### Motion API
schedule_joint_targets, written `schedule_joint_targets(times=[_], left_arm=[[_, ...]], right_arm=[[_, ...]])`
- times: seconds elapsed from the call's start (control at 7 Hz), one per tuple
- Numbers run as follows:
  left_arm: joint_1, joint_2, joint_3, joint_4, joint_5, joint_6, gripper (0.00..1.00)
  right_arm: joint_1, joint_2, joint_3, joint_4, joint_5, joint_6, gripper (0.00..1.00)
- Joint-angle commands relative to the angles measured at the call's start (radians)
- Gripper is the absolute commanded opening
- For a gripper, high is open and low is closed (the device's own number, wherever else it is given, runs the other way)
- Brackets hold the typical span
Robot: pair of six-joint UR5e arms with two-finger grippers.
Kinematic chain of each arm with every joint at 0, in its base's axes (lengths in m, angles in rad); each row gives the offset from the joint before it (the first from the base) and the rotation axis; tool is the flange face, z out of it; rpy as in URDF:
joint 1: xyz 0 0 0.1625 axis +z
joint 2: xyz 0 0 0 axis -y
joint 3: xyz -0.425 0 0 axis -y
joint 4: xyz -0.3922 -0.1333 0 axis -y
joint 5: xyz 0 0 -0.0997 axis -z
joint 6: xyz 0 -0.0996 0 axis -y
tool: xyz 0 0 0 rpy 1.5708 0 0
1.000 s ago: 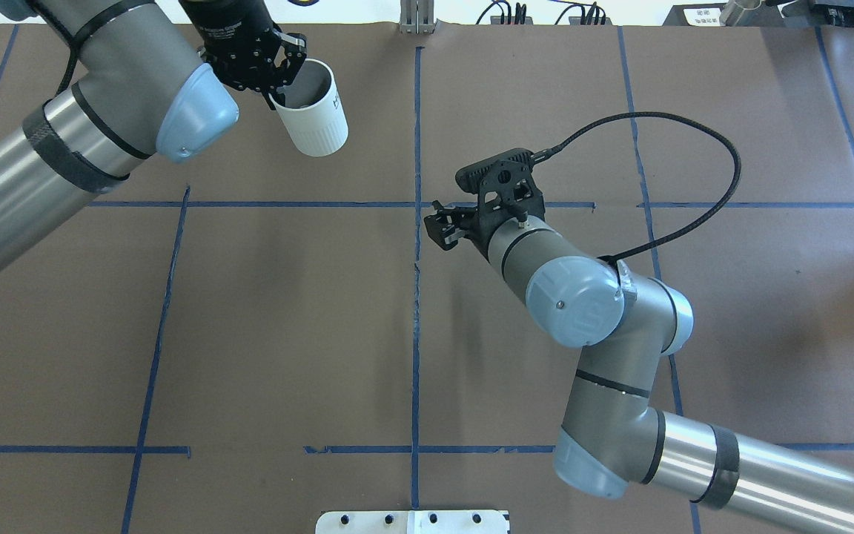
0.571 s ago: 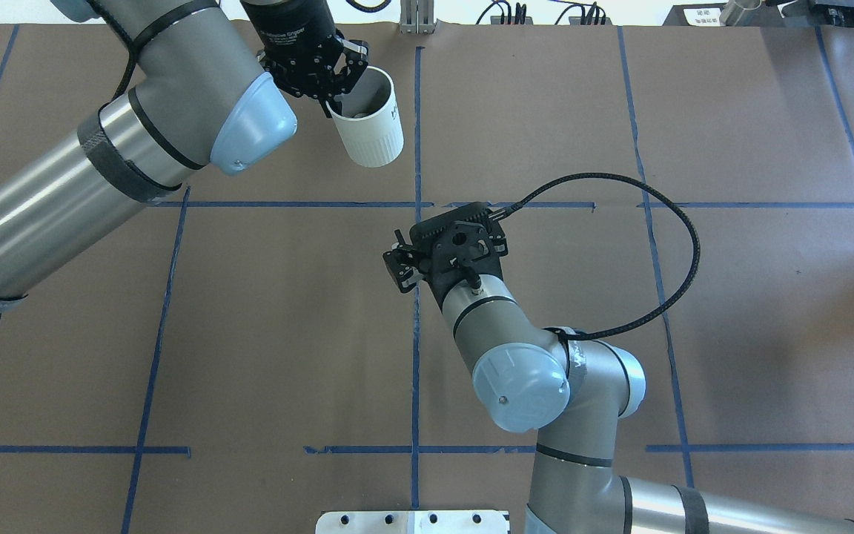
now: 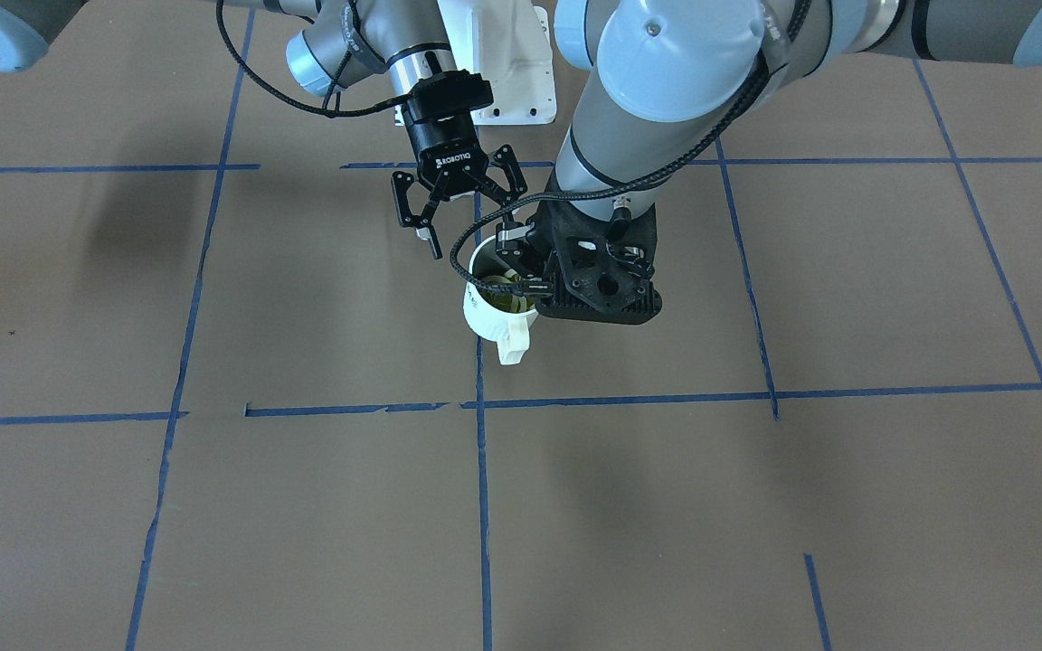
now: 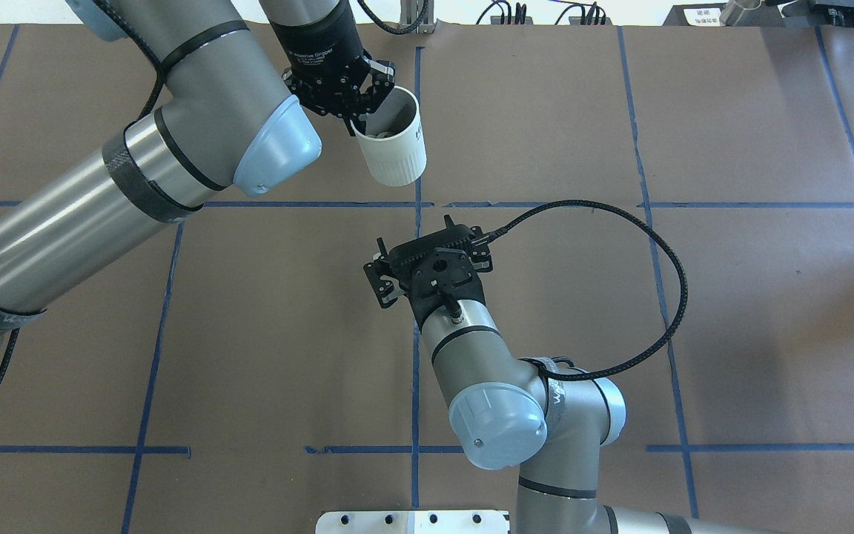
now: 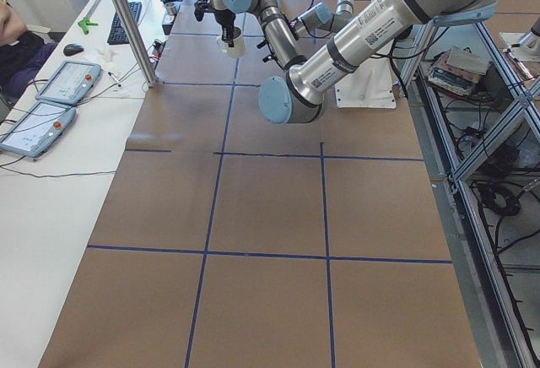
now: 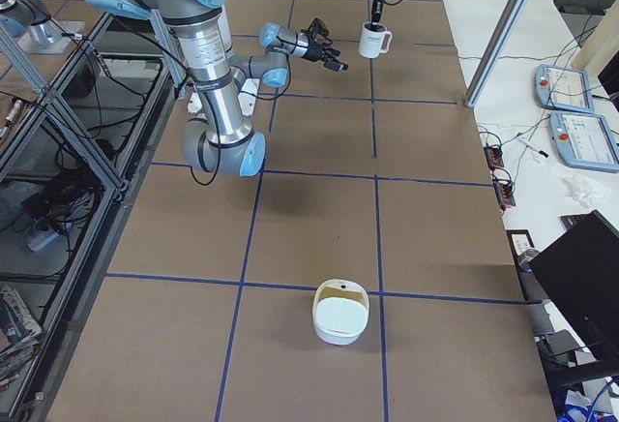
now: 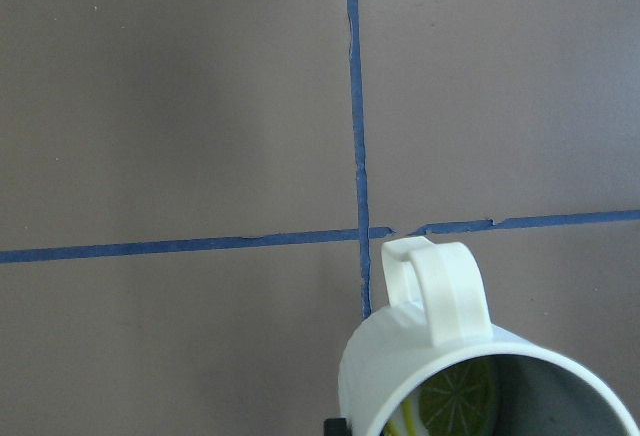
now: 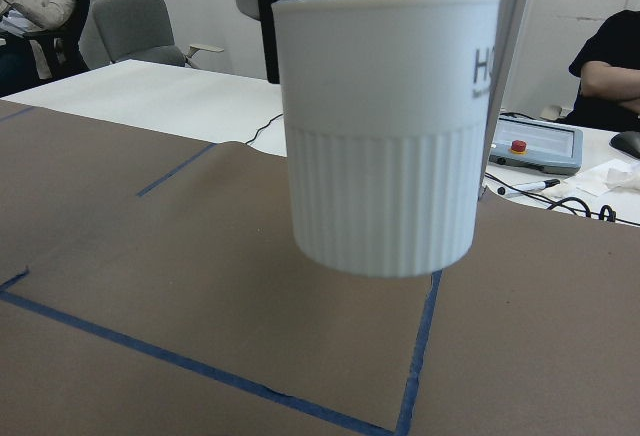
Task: Left arm hands cup to right arm to dump lemon
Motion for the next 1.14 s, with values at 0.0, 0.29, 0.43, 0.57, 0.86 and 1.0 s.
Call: schedule_joint_targets(times=[0.0,0.29,0.43,0.57,0.86,1.0], left_arm=[[0.013,0.004,-0.001,0.0,0.0,0.0,0.0],[0.025,0.004,-0.004,0.0,0.0,0.0,0.0],[0.037,0.006,-0.004,0.002,0.0,0.0,0.0],[0.04,0.006,-0.004,0.0,0.0,0.0,0.0],[0.051,0.004,-0.008,0.0,0.0,-0.001,0.0],[0.066,0.0,-0.008,0.0,0.0,-0.003,0.0]], right_arm=[[0.004,0.004,0.002,0.0,-0.013,-0.007,1.0],[0.033,0.022,0.0,-0.009,-0.018,-0.024,1.0],[0.045,0.024,-0.001,-0.011,-0.018,-0.024,1.0],[0.053,0.022,-0.004,-0.012,-0.018,-0.024,1.0],[0.059,0.022,-0.007,-0.012,-0.018,-0.024,1.0],[0.059,0.022,-0.009,-0.012,-0.018,-0.024,1.0]])
